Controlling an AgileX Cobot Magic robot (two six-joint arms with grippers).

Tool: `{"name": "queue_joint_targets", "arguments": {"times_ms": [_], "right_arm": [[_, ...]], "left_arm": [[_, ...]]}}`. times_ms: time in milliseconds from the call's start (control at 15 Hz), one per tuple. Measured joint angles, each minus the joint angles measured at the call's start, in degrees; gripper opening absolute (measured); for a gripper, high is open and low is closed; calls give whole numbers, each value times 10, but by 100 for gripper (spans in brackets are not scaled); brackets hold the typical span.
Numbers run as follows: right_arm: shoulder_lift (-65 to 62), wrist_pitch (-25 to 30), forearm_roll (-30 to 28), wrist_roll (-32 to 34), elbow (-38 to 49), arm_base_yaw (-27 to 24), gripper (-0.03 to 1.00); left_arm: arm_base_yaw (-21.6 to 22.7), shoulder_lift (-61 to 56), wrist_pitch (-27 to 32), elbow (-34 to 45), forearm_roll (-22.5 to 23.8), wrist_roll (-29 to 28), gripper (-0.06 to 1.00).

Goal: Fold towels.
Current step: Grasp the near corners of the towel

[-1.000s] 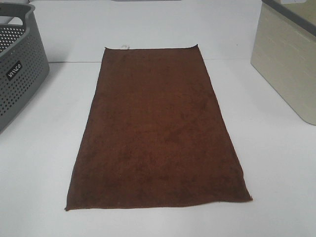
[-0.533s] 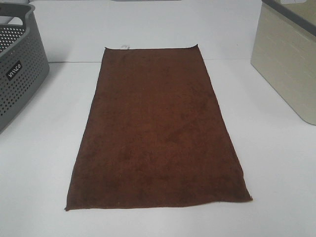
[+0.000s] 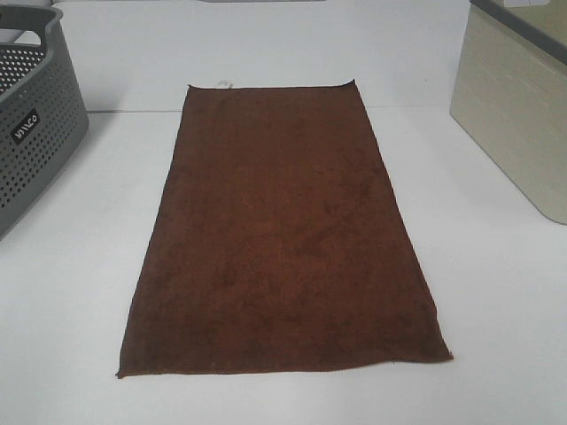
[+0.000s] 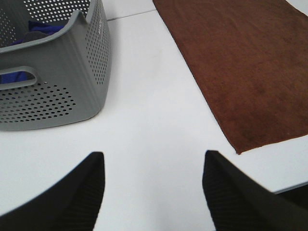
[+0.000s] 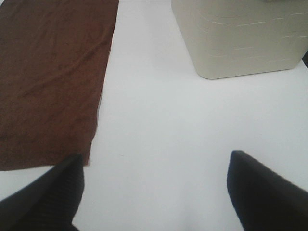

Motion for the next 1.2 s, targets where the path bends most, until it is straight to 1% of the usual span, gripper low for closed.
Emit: {"name": "queue_joint_targets", "arguments": {"times_ms": [1200], "right_arm": [[0,0,0,0,0,0,77]], "left_arm": [[0,0,0,0,0,0,58]]}}
